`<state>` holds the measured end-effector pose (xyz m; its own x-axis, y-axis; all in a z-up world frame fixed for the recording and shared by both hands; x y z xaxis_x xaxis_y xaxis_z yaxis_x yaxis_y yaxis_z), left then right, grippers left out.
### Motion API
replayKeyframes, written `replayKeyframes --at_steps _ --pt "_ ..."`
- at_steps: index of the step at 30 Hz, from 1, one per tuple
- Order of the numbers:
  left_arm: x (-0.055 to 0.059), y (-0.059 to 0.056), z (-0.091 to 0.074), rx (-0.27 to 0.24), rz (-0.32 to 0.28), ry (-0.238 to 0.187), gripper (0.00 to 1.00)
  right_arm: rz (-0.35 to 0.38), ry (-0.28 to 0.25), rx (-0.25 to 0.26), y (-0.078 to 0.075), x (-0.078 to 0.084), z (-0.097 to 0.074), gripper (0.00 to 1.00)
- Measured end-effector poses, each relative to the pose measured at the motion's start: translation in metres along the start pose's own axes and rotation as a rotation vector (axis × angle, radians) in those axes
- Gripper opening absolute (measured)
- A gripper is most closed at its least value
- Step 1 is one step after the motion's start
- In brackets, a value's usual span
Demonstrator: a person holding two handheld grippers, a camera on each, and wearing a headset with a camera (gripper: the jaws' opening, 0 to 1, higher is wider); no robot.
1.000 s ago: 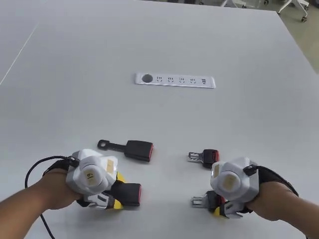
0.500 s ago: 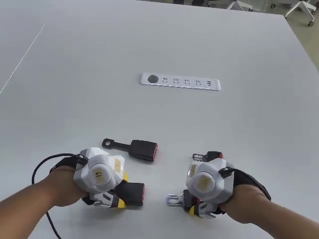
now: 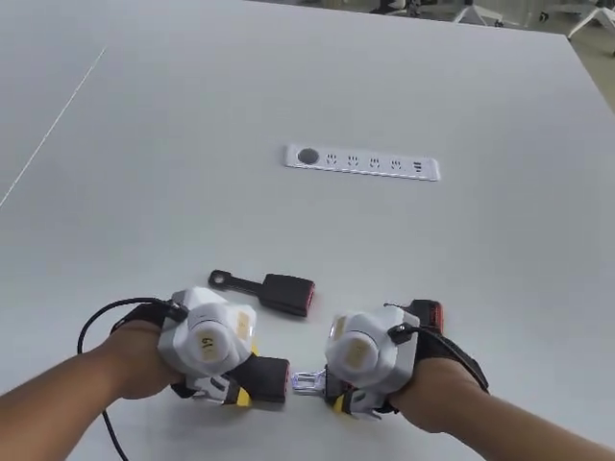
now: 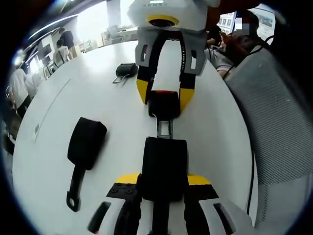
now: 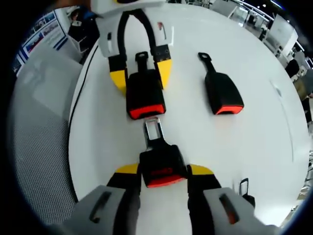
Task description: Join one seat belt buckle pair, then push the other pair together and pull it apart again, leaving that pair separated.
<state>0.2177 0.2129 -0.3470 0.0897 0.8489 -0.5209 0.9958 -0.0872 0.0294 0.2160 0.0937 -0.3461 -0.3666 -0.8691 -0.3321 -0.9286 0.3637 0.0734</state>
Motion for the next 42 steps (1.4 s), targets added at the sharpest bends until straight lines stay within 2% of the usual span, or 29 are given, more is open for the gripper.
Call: replayKeyframes --at_steps 6,8,10,12,16,22,23,25,28,29,30,34,42 --pt "0.0 0.0 0.0 -0.007 -0.019 -0.005 0.34 -0.004 -0.004 -0.002 0.002 -0.007 0.003 0.37" --pt "-0.001 0.0 -0.001 -0.008 -0.019 -0.006 0.34 -0.005 -0.018 -0.006 0.003 -0.009 0.004 0.37" --pt "-0.001 0.001 0.0 -0.009 -0.027 -0.007 0.34 0.018 -0.063 -0.012 0.006 -0.014 0.006 0.37" --pt "0.0 0.001 0.0 -0.009 -0.02 -0.006 0.34 0.014 -0.044 0.0 0.005 -0.015 0.008 0.36" --pt "-0.001 0.0 0.001 -0.036 -0.023 -0.014 0.34 0.057 -0.071 -0.009 0.004 -0.015 0.007 0.36" --pt "-0.004 0.002 0.002 -0.031 -0.032 -0.022 0.33 0.063 -0.087 -0.001 0.01 -0.021 0.01 0.35" --pt "-0.005 0.0 0.0 -0.02 -0.007 -0.002 0.33 0.058 -0.081 0.003 0.012 -0.023 0.01 0.35" --pt "-0.006 -0.001 -0.001 -0.008 0.009 0.011 0.33 0.058 -0.083 0.002 0.013 -0.024 0.01 0.35" --pt "-0.007 -0.002 -0.002 -0.005 0.011 0.02 0.33 0.07 -0.092 0.0 0.015 -0.029 0.011 0.34" --pt "-0.007 -0.002 -0.001 0.002 0.029 0.027 0.33 0.073 -0.081 0.02 0.012 -0.028 0.011 0.34" --pt "-0.005 -0.002 -0.002 0.002 0.011 0.041 0.33 0.079 -0.08 0.01 0.015 -0.028 0.013 0.34" --pt "-0.003 0.001 0.0 -0.001 0.005 0.022 0.33 0.076 -0.072 0.012 0.015 -0.028 0.013 0.34" --pt "-0.006 0.002 0.003 0.005 0.024 0.053 0.33 0.014 -0.067 -0.008 0.014 -0.028 0.013 0.35"
Point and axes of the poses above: the centre of the closed fingertips' face, and the gripper's own axes: z roughly forward along the fingers, y roughly to its left, x roughly out of its underside, the point moved 3 cm from there along -z, roughly backward along the fingers, and after that the axes turned 9 degrees about z, right-handed, at the moved point
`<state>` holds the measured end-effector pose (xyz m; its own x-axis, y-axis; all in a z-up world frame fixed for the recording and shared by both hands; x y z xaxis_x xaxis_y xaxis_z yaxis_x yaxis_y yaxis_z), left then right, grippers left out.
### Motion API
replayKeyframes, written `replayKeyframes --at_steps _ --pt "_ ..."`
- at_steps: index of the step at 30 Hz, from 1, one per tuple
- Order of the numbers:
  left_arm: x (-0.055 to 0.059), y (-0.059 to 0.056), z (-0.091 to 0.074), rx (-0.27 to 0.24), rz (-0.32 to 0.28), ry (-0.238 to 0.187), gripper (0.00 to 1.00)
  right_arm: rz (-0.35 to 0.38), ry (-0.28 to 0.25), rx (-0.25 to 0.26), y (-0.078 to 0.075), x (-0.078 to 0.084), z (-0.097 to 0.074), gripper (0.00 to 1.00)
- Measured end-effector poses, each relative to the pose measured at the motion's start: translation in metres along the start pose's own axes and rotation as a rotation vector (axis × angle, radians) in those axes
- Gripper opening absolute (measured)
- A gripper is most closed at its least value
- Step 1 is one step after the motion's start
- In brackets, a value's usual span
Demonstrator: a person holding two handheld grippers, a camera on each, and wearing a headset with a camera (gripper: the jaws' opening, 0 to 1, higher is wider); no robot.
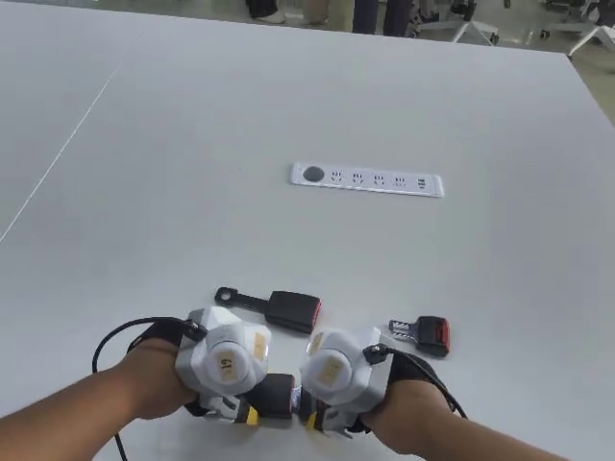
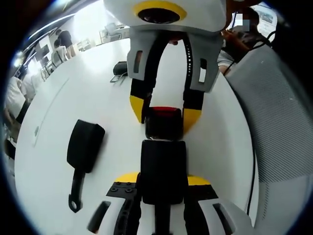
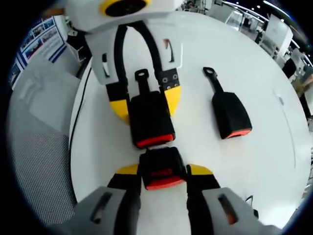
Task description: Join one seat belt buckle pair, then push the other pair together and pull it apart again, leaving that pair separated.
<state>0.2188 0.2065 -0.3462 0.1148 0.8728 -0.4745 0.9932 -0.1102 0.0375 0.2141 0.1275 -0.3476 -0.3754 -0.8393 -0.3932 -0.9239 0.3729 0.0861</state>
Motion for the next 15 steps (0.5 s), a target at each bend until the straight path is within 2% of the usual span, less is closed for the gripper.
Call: replayKeyframes --at_steps 5,12,15 --pt "0.0001 -0.0002 0.0002 0.01 0.016 0.016 0.33 -0.026 -0.018 -0.008 0.0002 0.0017 -0.0007 0.35" --pt "0.0012 -0.001 -0.0004 0.013 0.035 -0.014 0.33 -0.068 -0.061 -0.027 0.0002 0.0039 -0.0015 0.34" --pt "0.0026 -0.0001 0.0 0.014 0.018 -0.039 0.33 -0.116 -0.082 -0.031 0.001 0.006 -0.0022 0.34"
Point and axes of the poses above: the centre of the closed fingertips' face, and the gripper's own axes: z roughly forward along the fingers, y roughly to its left, x roughly out of its underside, the point moved 3 cm from there along -z, roughly backward along the fingers, and after that the axes turned 9 degrees about z, right-handed, at the moved point
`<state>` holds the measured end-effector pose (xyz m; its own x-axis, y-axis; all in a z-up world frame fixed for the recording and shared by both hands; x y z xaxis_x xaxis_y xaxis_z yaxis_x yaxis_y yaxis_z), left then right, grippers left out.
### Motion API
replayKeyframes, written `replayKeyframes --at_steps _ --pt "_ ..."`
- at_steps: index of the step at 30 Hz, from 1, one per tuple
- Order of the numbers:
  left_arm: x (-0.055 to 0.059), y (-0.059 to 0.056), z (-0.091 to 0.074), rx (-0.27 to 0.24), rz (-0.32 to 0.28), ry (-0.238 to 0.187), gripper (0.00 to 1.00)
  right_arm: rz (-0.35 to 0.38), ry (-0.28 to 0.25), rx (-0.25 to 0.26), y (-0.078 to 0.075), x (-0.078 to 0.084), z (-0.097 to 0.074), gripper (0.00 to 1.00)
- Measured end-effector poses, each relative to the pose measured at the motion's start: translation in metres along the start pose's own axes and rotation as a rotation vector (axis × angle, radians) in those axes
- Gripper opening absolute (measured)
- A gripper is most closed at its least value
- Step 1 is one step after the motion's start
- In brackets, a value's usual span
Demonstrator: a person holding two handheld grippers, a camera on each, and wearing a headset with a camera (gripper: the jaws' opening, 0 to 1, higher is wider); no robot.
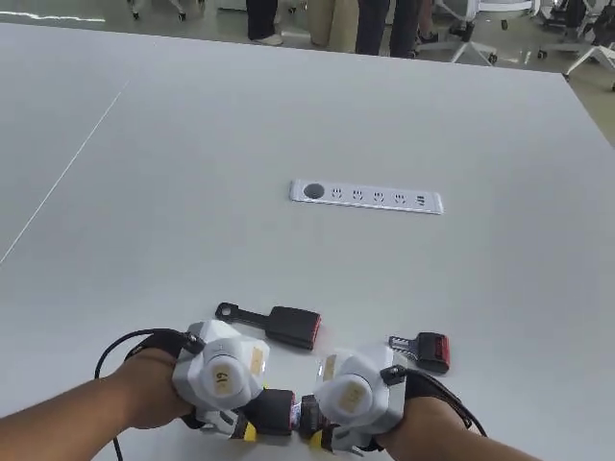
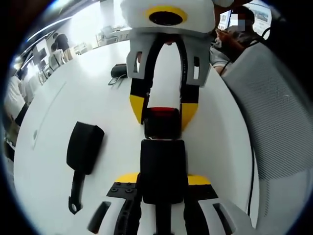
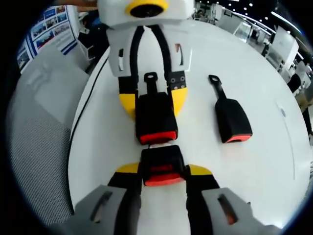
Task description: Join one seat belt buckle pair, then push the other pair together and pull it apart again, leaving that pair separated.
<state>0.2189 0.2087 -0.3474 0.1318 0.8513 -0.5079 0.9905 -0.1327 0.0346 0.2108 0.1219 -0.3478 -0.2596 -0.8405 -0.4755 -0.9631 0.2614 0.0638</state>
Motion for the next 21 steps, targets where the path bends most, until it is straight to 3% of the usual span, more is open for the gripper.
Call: replayKeyframes --at_steps 8,21 --pt "0.0018 -0.0011 -0.0001 -0.009 -0.034 -0.073 0.33 -0.026 -0.06 0.009 0.0001 0.0026 -0.0013 0.33" --pt "0.0034 0.0006 -0.0017 -0.003 -0.01 -0.14 0.33 -0.008 -0.143 0.03 -0.0002 0.0042 -0.0023 0.32"
Point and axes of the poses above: the centre of the closed fingertips' face, and the gripper's own axes: z roughly forward along the fingers, y roughly to its left, x roughly out of its underside, the point moved 3 cm from there along -z, roughly backward along the fingers, and after that the axes turned 9 degrees about z, right-handed, at the moved point
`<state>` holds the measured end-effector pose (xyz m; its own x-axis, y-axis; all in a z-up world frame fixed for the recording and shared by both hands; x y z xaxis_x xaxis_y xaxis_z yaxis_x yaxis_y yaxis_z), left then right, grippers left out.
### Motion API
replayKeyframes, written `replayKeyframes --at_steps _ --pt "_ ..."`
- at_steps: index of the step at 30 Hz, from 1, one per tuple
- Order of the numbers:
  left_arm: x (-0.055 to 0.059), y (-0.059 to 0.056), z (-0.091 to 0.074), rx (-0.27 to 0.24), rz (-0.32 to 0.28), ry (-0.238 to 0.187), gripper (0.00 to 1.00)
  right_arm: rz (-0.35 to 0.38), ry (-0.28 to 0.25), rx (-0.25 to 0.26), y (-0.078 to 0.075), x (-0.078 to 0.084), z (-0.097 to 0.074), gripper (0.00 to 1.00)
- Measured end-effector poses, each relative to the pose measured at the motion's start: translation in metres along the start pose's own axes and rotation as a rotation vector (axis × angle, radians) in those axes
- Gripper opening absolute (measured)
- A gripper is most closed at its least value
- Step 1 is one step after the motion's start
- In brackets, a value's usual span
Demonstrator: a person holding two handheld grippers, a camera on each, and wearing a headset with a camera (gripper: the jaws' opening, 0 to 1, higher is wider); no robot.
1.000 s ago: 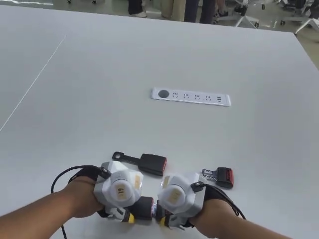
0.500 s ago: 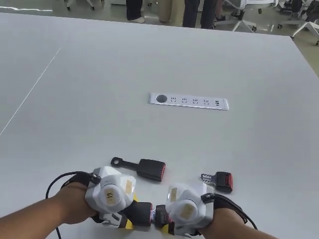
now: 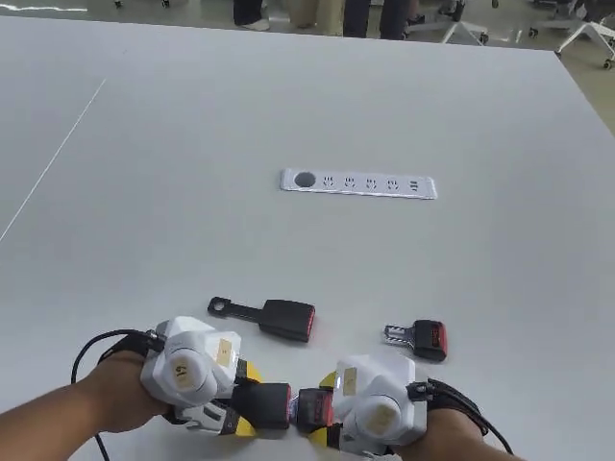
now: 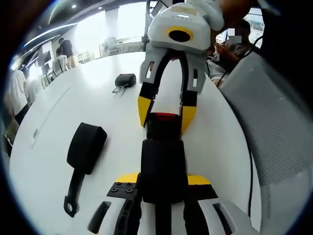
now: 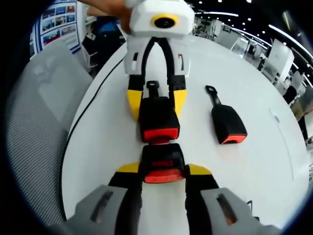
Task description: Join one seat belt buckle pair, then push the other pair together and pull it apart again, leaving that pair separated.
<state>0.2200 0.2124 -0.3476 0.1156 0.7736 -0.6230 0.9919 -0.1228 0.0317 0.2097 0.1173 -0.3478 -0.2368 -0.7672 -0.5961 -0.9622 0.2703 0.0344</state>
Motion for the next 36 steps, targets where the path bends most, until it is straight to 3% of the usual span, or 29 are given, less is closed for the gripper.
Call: replayKeyframes --at_steps 15,23,27,29,36 --pt "0.001 -0.0015 -0.0022 0.014 0.015 -0.041 0.32 0.008 -0.047 -0.008 0.0006 0.0013 -0.0014 0.32" --pt "0.0009 -0.0018 -0.003 0.005 0.017 -0.041 0.33 0.018 -0.053 -0.004 0.0007 0.0005 -0.0008 0.33" --pt "0.0014 -0.0019 -0.0011 0.004 0.03 -0.013 0.33 0.01 -0.045 0.002 0.0017 -0.0015 -0.0006 0.34" --pt "0.0008 -0.0021 -0.0005 0.0 0.053 0.017 0.34 0.045 -0.043 0.004 0.0017 -0.0014 -0.0007 0.35" --pt "-0.0007 -0.0037 0.0011 -0.004 0.041 0.053 0.34 0.031 -0.039 0.026 0.0033 -0.0036 -0.0009 0.37"
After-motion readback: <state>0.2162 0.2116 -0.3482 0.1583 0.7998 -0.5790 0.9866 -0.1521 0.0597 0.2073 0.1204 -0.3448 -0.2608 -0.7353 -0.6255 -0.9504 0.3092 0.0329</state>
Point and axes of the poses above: the centre of the closed fingertips' face, and the gripper's own axes: z roughly forward along the fingers, y roughly to its left, x roughly out of its underside, the point moved 3 cm from there along -z, roughly backward along the fingers, and after that the axes turned 9 degrees about z, right-handed, at the moved point
